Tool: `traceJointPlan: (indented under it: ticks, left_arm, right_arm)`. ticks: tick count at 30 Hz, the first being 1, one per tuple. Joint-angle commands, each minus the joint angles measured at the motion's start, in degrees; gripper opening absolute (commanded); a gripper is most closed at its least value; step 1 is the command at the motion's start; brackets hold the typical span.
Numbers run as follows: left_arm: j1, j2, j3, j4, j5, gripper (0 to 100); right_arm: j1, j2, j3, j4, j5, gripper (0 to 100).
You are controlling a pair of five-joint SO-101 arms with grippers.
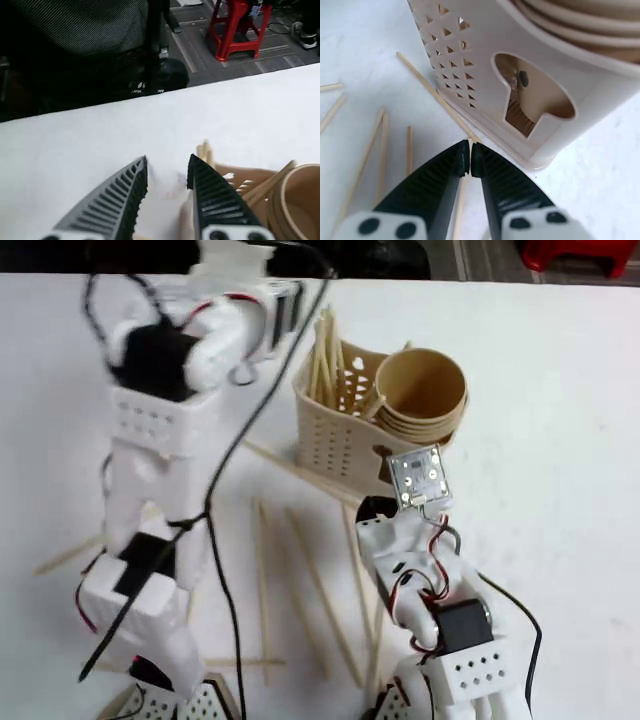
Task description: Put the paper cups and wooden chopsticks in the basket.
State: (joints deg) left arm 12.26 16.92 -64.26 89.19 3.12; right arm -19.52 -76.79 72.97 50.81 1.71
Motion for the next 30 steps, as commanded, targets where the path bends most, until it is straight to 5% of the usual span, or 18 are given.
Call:
traceJointPlan:
  ticks: [1, 9, 17, 30]
  left_arm:
    - [-6.5, -4.8, -2.1, 9.1, -4.0, 15]
    - [-19.6, -2.6, 10.2, 13.1, -21.9, 15]
    - [-22.2, -2.7, 36.0, 9.6, -44.7, 15]
    - [-21.8, -2.6, 67.8, -14.5, -52.9, 15]
  right_arm:
    - [0.7, -0.8, -0.5, 0.0, 0.7, 1.8]
    - [0.7, -0.8, -0.5, 0.0, 0.7, 1.8]
    - [0.7, -0.8, -0.5, 0.0, 0.7, 1.8]
    - [0.7, -0.8, -0.5, 0.0, 0.7, 1.8]
